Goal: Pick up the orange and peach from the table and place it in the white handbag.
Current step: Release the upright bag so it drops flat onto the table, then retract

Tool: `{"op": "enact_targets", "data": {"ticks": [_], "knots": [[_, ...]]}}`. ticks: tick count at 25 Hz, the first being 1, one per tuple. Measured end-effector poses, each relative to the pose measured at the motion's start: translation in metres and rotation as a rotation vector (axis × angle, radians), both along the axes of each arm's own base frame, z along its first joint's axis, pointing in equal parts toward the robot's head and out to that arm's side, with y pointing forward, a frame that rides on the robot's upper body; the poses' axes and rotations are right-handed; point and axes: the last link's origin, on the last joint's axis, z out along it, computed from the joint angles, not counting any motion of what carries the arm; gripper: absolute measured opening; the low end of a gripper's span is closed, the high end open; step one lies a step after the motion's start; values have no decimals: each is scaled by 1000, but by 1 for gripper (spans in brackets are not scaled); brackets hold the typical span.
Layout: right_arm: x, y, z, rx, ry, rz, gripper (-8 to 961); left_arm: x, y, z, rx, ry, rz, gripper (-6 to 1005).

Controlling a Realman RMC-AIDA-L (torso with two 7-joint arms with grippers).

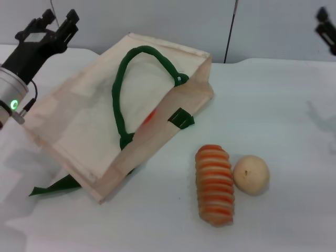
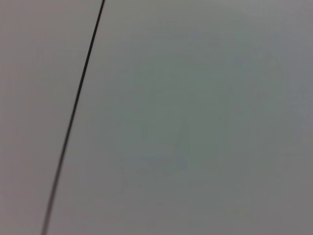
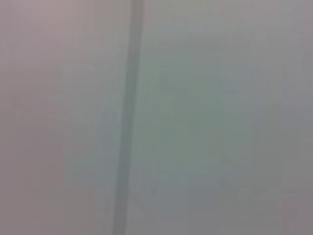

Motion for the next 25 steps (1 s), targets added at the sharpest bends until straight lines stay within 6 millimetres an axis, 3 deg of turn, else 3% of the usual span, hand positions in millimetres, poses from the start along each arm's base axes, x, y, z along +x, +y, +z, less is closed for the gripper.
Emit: {"op": "enact_targets", "data": {"ticks": [1,6,25], "knots": [[5,0,2,19,13,-32,881,-4,-4,-6,72,74,20,654],[22,1,5,45,42,-149,880,-7,-5,-11,114,151,46,656],[40,-10,9,66,58,-205,880,-10,-8,-11,124,126,56,653]]}}
